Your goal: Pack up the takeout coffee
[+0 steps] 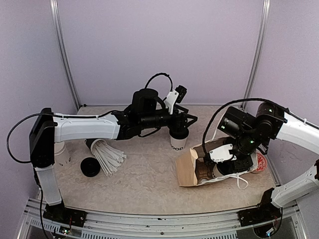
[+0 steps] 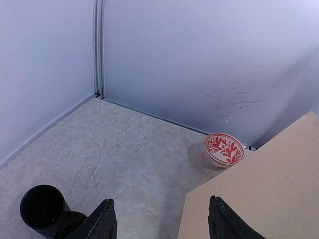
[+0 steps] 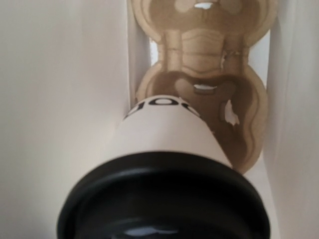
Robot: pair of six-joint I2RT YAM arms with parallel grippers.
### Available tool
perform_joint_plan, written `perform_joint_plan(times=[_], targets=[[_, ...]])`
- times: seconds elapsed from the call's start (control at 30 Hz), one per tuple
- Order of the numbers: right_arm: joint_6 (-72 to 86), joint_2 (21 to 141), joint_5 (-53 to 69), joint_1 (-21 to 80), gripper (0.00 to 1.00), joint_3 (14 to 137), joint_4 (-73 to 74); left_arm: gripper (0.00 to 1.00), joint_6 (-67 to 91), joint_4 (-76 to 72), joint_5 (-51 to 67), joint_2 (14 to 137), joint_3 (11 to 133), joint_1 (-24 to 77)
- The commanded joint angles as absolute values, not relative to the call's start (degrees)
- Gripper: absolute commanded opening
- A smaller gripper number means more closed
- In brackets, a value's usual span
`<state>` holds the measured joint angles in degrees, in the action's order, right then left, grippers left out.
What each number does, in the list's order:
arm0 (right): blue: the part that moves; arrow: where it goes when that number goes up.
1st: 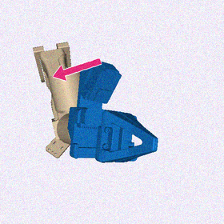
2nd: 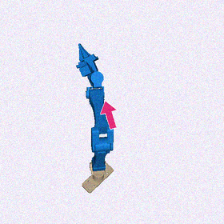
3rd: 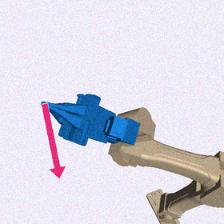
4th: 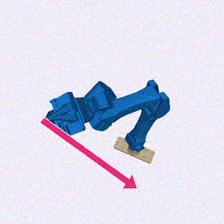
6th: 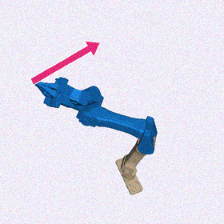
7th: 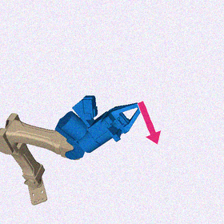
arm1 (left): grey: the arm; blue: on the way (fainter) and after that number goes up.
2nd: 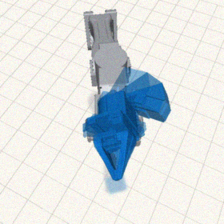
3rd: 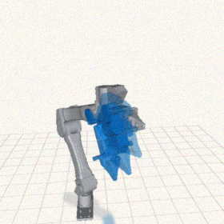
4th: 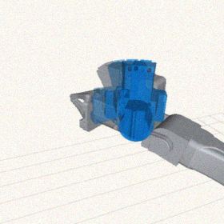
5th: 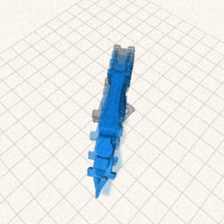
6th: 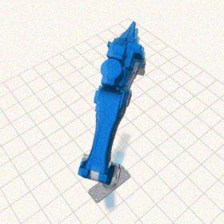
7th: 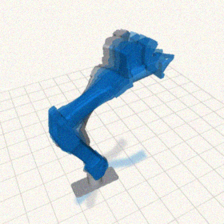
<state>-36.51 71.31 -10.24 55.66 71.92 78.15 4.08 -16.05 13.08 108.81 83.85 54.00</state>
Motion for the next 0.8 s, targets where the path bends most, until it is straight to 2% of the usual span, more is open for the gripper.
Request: perform_joint_plan(times=[0.0, 0.3, 0.6, 0.77], targets=[[-35.37, 71.09, -14.78, 57.83, 0.39, 70.93, 78.93, 0.62, 4.66, -17.72, 18.2, 110.89, 86.05, 53.33], [-34.61, 67.81, -19.58, 60.82, 0.38, 68.54, 78.18, 0.61, 5.11, -19.32, 26.72, 114.4, 85.71, 53.81], [-38.52, 60.43, -21.41, 60.82, 0.36, 62.43, 69.94, 0.61, 0.35, -15.28, 30.16, 115.17, 85.47, 54.49], [-41.0, 57.49, -15.92, 60.89, 0.38, 60.03, 70.29, 0.61, -1.41, -14.28, 32.18, 116.22, 85.86, 54.74]])
